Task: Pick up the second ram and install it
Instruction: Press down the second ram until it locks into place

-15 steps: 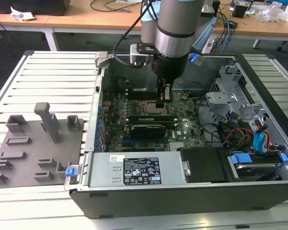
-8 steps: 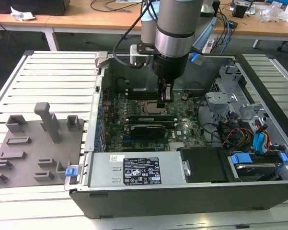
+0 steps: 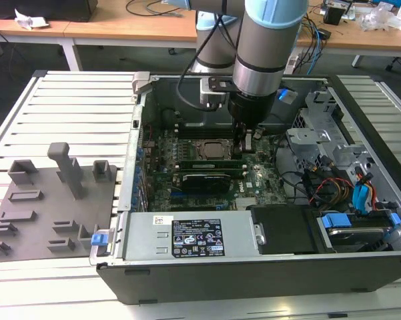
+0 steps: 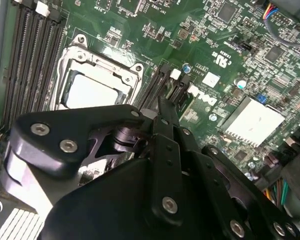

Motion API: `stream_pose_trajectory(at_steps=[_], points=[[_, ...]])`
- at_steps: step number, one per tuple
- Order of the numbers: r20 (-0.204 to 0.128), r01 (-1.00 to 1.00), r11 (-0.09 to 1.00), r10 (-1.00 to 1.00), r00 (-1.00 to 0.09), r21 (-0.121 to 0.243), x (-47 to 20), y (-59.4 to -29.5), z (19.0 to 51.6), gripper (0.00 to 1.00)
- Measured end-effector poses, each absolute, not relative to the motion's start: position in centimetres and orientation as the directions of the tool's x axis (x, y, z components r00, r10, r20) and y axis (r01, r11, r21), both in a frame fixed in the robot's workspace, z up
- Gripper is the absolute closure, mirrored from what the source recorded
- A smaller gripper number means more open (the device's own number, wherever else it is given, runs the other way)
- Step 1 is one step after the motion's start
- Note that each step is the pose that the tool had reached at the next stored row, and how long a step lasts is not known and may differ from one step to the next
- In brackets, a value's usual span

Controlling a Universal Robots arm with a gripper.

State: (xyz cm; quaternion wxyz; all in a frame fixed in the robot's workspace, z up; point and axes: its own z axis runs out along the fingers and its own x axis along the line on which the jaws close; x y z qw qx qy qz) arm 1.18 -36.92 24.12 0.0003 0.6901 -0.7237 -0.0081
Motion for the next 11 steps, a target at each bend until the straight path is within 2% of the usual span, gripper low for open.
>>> stream_pose_trajectory(at_steps=[6, 11], points=[[-0.010, -0.999, 0.047, -0.999, -0.047, 0.012, 1.19, -37.02, 22.85, 0.89], [-0.011, -0.999, 0.047, -0.999, -0.047, 0.007, 0.95, -37.03, 23.57, 0.89]])
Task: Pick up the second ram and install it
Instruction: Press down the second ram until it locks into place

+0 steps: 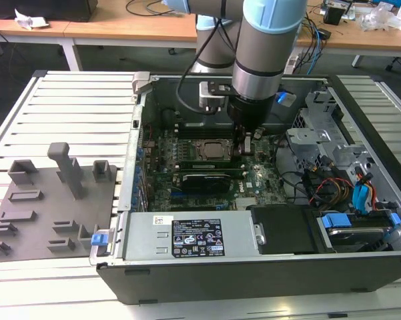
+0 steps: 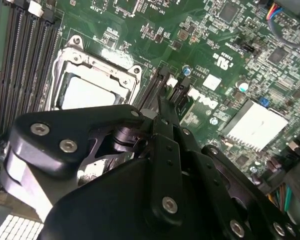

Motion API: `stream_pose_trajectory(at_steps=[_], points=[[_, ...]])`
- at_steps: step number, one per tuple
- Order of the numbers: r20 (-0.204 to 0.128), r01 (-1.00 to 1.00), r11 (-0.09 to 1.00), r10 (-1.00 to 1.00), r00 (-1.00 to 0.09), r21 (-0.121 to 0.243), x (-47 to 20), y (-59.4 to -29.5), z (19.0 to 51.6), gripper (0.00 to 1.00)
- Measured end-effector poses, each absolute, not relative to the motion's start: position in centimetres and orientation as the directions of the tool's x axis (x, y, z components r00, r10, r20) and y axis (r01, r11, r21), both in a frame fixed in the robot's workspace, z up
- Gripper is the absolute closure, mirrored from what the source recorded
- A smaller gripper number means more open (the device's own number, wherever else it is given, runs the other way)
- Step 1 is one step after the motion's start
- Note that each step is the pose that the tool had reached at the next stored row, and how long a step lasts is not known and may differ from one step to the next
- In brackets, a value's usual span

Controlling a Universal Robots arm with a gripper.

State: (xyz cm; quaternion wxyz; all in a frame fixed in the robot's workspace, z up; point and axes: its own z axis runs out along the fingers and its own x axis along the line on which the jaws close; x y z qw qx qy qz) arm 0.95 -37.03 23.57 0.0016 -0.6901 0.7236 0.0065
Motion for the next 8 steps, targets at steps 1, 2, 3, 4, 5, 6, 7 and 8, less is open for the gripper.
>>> stream_pose_trajectory(at_steps=[1, 2, 3, 4, 5, 6, 7, 8], points=[[-0.011, -0.999, 0.047, -0.999, -0.047, 0.006, 0.6, -37.0, 23.6, 0.89], [-0.011, -0.999, 0.047, -0.999, -0.047, 0.004, 0.0, -37.0, 23.6, 0.89], [-0.011, -0.999, 0.047, -0.999, -0.047, 0.002, -0.7, -37.0, 23.6, 0.89], [-0.011, -0.999, 0.047, -0.999, -0.047, 0.001, -1.3, -37.0, 23.6, 0.89], [-0.011, -0.999, 0.047, -0.999, -0.047, 0.000, -1.7, -37.0, 23.6, 0.89], [-0.011, -0.999, 0.047, -0.999, -0.047, -0.002, -2.3, -37.0, 23.6, 0.89], [-0.011, -0.999, 0.047, -0.999, -0.047, -0.003, -2.7, -37.0, 23.6, 0.89], [-0.011, -0.999, 0.048, -0.999, -0.047, -0.004, -3.3, -37.0, 23.6, 0.89]])
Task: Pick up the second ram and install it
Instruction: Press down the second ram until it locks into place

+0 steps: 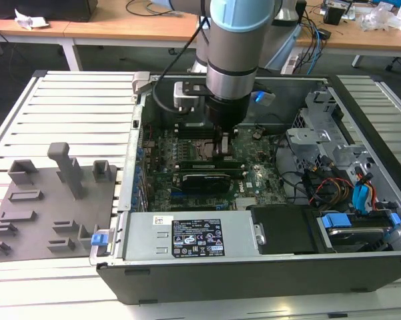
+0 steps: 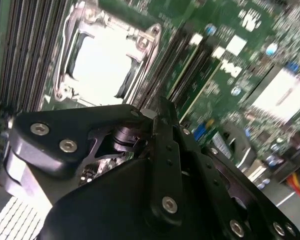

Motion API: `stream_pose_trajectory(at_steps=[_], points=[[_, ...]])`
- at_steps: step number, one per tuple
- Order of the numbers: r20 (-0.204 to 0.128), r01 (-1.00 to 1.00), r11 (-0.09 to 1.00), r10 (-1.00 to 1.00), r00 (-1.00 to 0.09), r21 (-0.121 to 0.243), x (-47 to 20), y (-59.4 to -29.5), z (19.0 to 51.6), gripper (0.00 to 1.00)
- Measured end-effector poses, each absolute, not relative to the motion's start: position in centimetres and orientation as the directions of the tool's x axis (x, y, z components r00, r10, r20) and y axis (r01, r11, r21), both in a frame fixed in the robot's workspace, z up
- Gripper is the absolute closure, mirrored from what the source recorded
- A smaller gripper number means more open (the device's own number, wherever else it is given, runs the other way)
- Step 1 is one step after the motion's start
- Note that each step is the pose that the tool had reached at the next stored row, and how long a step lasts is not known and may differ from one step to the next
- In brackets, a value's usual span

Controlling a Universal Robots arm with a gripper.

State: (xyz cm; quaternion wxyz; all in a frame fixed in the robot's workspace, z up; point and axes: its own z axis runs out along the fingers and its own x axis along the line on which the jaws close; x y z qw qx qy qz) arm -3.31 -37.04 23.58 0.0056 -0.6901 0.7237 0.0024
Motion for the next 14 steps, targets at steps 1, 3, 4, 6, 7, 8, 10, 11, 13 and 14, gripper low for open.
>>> stream_pose_trajectory(at_steps=[1, 3, 4, 6, 7, 8, 10, 11, 13, 14], points=[[-0.012, -0.999, 0.047, -0.999, -0.047, -0.006, -4.0, -37.0, 23.6, 0.89], [-0.012, -0.999, 0.047, -0.999, -0.047, -0.008, -4.8, -37.0, 23.6, 0.89], [-0.012, -0.999, 0.047, -0.999, -0.047, -0.009, -5.4, -37.0, 23.5, 0.89], [-0.012, -0.999, 0.047, -0.999, -0.047, -0.010, -6.7, -37.0, 23.4, 0.89], [-0.012, -0.999, 0.047, -0.999, -0.047, -0.010, -7.2, -37.0, 23.3, 0.89], [-0.011, -0.999, 0.047, -0.999, -0.047, -0.010, -7.3, -37.0, 23.2, 0.89], [-0.011, -0.999, 0.047, -0.999, -0.047, -0.010, -7.5, -37.0, 23.0, 0.89], [-0.012, -0.999, 0.047, -0.999, -0.047, -0.010, -7.5, -37.0, 22.9, 0.89], [-0.011, -0.999, 0.047, -0.999, -0.047, -0.010, -7.5, -37.0, 22.8, 0.89], [-0.012, -0.999, 0.047, -0.999, -0.047, -0.010, -7.5, -37.0, 22.8, 0.89]])
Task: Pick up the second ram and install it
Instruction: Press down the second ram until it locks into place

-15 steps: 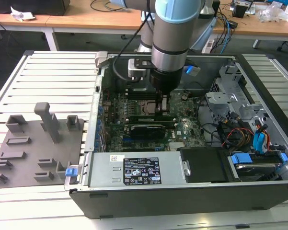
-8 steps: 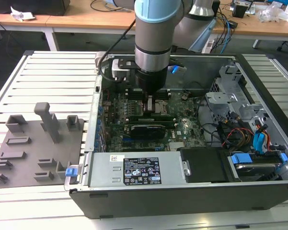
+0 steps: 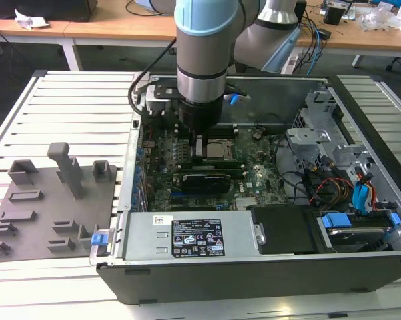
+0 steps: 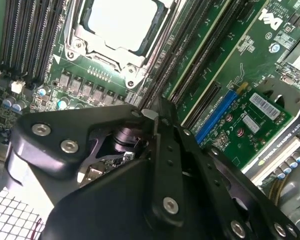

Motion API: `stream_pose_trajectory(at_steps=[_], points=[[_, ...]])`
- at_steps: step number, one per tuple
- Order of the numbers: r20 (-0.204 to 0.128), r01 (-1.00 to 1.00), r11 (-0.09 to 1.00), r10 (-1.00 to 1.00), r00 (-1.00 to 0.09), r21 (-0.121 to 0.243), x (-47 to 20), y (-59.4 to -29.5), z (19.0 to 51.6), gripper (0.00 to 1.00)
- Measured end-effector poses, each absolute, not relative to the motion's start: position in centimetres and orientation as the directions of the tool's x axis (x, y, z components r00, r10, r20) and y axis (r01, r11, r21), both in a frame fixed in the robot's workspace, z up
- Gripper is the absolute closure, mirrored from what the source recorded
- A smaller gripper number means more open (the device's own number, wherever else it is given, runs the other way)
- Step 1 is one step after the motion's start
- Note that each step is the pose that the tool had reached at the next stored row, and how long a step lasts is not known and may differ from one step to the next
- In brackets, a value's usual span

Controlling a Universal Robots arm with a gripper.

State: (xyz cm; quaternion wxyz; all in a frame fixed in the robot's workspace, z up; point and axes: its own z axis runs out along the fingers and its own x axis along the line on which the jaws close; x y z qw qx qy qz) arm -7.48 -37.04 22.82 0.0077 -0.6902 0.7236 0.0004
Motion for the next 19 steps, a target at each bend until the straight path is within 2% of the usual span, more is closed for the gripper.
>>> stream_pose_trajectory(at_steps=[12, 16, 19], points=[[-0.016, -0.999, 0.047, -0.999, -0.047, -0.007, -5.0, -37.0, 24.7, 0.89], [-0.016, -0.999, 0.047, -0.999, -0.047, -0.006, -4.6, -37.0, 27.4, 0.89], [-0.017, -0.999, 0.048, -0.999, -0.047, -0.006, -4.5, -37.0, 28.1, 0.89]])
